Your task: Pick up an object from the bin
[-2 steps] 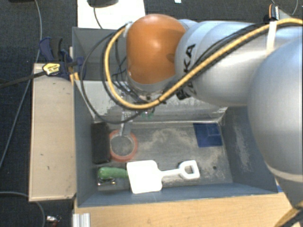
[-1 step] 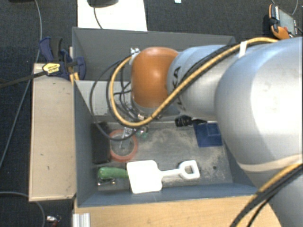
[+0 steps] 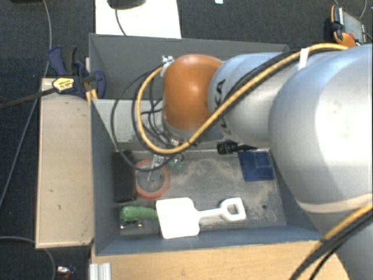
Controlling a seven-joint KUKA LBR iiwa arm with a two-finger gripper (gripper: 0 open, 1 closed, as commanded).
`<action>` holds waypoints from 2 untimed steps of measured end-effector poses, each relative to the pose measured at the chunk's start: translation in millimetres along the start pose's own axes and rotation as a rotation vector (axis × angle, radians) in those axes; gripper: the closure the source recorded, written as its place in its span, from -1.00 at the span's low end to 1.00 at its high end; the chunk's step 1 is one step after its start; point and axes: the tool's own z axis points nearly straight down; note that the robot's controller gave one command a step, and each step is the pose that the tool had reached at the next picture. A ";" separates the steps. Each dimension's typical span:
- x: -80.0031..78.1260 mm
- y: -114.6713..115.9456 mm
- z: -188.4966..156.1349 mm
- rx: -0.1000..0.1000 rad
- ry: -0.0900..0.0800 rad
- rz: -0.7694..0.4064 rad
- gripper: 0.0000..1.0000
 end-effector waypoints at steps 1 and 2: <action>-8.7 -10.8 22.7 0.005 0.005 0.156 -1.00; 1.2 0.0 52.3 -0.002 -0.003 0.187 -1.00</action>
Offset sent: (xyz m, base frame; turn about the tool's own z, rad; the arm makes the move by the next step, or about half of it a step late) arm -0.0013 0.0004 -0.0527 0.1881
